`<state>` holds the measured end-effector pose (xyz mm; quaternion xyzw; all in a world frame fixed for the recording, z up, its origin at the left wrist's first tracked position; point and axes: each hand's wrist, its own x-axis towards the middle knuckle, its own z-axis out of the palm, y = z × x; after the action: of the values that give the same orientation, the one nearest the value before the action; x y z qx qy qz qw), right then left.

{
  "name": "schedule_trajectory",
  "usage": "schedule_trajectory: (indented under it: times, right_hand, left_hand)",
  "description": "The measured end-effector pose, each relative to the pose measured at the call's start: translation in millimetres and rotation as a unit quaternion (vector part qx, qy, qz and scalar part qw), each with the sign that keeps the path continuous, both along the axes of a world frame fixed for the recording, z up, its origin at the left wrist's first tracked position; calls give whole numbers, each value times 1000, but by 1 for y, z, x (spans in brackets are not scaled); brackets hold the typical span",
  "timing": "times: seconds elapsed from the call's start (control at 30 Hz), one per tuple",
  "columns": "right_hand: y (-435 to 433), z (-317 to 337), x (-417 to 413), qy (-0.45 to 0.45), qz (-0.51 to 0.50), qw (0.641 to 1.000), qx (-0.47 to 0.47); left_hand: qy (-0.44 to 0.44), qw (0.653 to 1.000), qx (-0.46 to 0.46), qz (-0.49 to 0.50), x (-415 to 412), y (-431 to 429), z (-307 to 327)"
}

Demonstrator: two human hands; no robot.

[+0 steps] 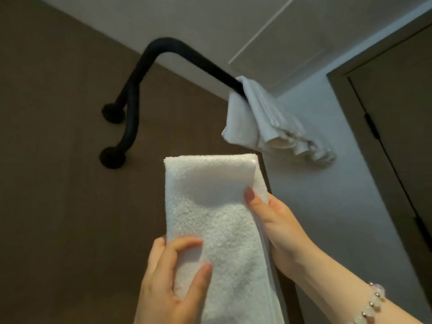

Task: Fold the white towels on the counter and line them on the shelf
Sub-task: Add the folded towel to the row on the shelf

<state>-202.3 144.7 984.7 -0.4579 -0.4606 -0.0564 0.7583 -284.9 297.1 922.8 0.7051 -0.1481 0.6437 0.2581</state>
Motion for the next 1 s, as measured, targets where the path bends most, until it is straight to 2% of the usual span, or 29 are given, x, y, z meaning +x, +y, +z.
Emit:
schedule_trajectory:
  times: [0.2,0.27,0.33,0.43,0.53,0.63,0.73,0.87,1.0]
  right_hand:
    - [-50,73,30,-36,5,997,71]
    - [-66,103,42,-33,20,995,95]
    - [-77,134,56,-32,18,993,108]
    - [-86,174,73,-38,-28,992,121]
    - [-92,208,83,-62,-126,985,98]
    - [-100,231,80,-100,-233,965,69]
    - [-98,233,76,-172,-226,956,70]
    - [-80,212,76,-283,-215,935,5]
    - [-61,211,81,-323,-237,915,-51]
  left_hand:
    - [-17,992,124,36,23,-44,91]
    - [-32,978,185,90,27,-57,122]
    - [-48,954,237,177,29,-73,151]
    - [-72,896,306,314,36,-93,193]
    - [-64,858,297,414,44,-108,230]
    - [-54,835,284,467,46,-120,257]
    - [-61,823,257,504,44,-123,280]
    - [-40,833,193,517,47,-119,305]
    - [-11,830,178,529,46,-111,326]
